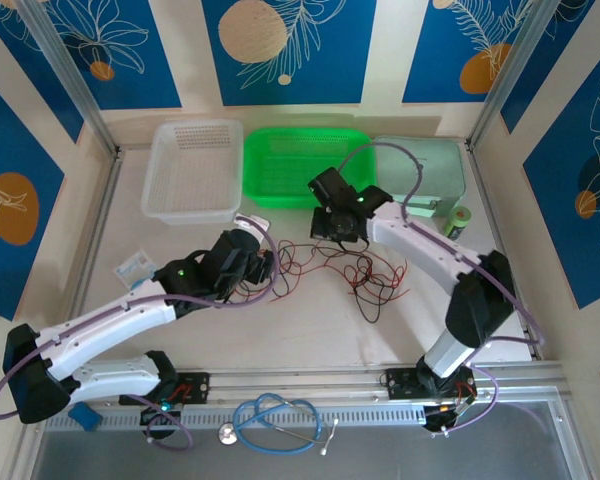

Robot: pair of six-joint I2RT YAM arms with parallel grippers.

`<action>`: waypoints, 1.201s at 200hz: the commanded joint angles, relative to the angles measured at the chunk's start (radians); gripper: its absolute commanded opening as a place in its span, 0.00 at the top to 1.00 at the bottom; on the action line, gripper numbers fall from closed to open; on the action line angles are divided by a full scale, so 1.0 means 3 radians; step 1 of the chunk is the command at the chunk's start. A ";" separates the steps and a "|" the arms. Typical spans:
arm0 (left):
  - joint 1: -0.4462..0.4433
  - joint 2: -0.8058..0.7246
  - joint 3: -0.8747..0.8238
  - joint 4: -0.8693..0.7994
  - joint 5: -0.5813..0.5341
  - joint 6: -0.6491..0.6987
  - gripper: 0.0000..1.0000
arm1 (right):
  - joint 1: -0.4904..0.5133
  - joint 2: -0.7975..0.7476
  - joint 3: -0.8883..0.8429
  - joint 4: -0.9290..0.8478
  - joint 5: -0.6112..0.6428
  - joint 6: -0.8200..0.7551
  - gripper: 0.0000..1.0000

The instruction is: Untangle the cables

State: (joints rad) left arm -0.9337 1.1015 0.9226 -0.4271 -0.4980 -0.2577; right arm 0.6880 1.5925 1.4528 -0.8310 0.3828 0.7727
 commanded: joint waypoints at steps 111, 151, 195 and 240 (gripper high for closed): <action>0.0014 -0.0072 -0.0112 0.0605 0.0593 0.0259 0.28 | 0.0017 -0.0635 0.1144 -0.0492 -0.0273 -0.0357 1.00; 0.0016 -0.0169 -0.0152 0.0541 0.0292 0.0256 0.30 | 0.0007 -0.0648 0.1256 -0.0502 -0.0340 -0.0316 1.00; 0.0015 -0.0621 -0.0372 0.0378 0.0203 -0.0124 0.33 | -0.0008 -0.0656 0.1355 -0.0533 -0.0305 -0.0212 1.00; 0.0017 -0.1481 -0.0732 0.0461 0.0982 -0.0329 0.33 | -0.0013 -0.0673 0.1253 -0.0503 -0.0276 -0.0057 1.00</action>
State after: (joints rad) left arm -0.9333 0.7483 0.7425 -0.3000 -0.3424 -0.2924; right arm 0.6895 1.4212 1.8305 -0.9844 0.3065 0.7158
